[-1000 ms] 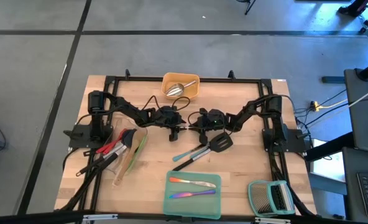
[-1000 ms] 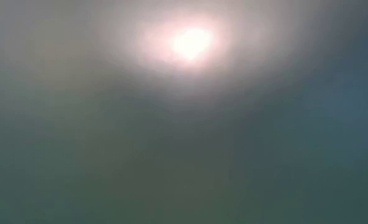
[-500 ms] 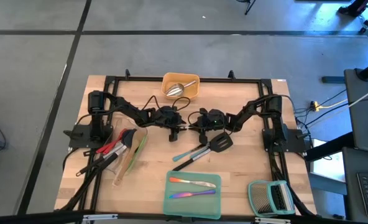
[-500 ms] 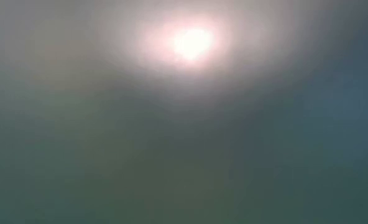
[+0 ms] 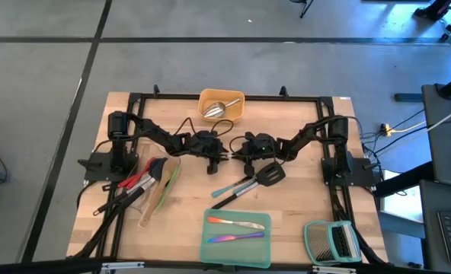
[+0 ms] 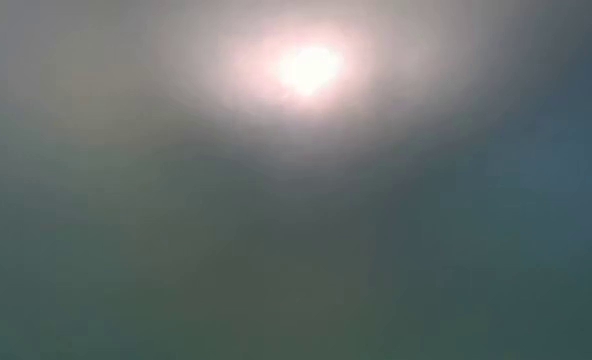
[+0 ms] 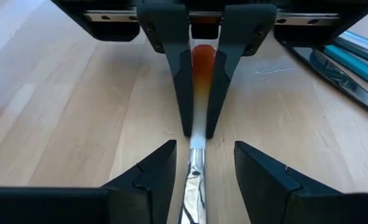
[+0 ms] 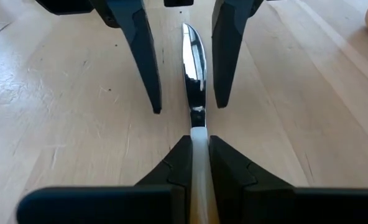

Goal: Pick & Place Kitchen Items
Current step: Put the orange table knife into the green bin

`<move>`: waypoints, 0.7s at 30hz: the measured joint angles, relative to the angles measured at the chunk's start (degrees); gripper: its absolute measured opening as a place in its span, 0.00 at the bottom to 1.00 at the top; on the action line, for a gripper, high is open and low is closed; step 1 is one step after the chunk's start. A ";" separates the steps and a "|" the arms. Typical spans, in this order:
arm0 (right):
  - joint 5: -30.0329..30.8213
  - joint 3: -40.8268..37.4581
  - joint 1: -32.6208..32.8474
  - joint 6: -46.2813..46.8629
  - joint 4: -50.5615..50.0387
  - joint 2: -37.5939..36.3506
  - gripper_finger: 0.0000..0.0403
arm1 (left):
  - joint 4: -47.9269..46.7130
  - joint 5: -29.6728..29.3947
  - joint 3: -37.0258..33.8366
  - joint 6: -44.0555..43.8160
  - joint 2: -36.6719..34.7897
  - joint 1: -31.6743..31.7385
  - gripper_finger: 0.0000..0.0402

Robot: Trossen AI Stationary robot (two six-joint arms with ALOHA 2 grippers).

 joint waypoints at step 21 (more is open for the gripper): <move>0.29 2.31 1.72 0.18 -5.51 -3.83 0.09 | 1.43 -0.61 0.09 -0.44 0.71 0.03 0.39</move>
